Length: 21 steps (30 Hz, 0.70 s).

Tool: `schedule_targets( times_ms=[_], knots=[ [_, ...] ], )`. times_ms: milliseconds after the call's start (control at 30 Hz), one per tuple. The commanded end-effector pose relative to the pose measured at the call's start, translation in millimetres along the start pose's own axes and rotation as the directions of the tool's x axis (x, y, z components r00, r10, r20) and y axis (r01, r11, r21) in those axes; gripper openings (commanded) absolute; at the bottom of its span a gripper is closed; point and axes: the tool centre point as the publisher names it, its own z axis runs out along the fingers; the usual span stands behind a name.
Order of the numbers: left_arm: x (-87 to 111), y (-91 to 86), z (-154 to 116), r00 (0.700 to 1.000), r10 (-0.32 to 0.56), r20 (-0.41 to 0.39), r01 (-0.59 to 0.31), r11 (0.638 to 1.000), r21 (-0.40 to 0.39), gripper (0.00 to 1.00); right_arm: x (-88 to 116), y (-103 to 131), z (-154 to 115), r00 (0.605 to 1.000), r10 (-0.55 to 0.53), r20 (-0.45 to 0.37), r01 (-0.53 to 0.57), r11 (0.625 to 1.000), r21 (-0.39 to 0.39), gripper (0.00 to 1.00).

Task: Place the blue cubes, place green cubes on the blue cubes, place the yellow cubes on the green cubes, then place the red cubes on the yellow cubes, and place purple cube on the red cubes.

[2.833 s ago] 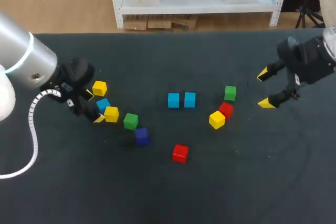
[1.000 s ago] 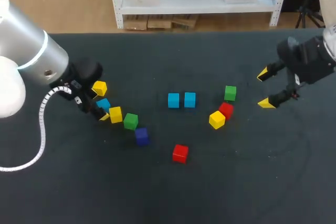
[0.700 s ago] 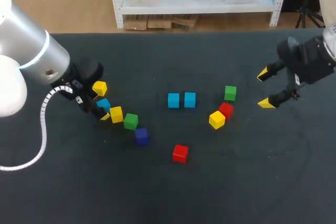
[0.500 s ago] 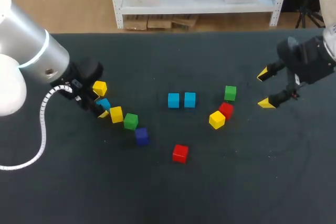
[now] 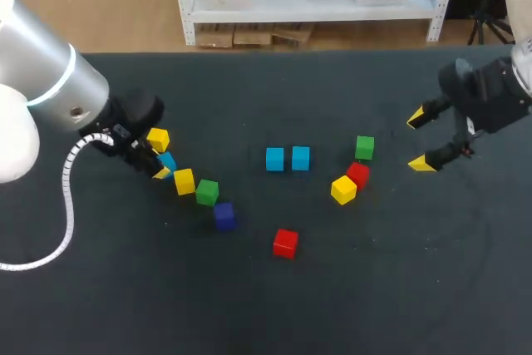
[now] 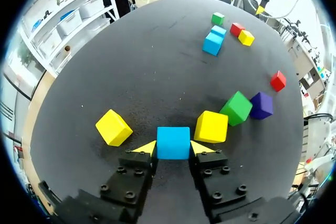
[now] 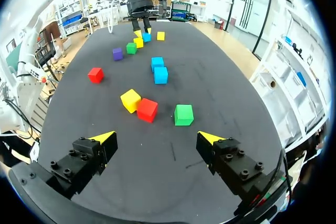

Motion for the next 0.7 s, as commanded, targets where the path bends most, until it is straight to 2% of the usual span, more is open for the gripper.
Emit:
schedule_targets(
  times_ms=[33, 333, 700],
  knots=[
    [-5.1, -11.0, -28, 1.0, 0.012, 0.019, -0.012, 1.0, 0.003, 0.0, 0, -1, 1, 1.0, -0.001, 0.003, 0.001, 1.0, -0.001, 1.0],
    [-32.0, -31.2, -63, 0.994, 0.101, 0.035, -0.103, 0.994, 0.037, 0.0, 0, -1, 1, 1.0, -0.001, 0.003, 0.001, 1.0, -0.001, 1.0],
    [-55.1, -48.5, -68, 0.98, 0.196, 0.033, -0.198, 0.976, 0.09, 0.0, 0, -1, 1, 1.0, -0.001, 0.003, 0.001, 1.0, -0.001, 1.0]
  ],
)
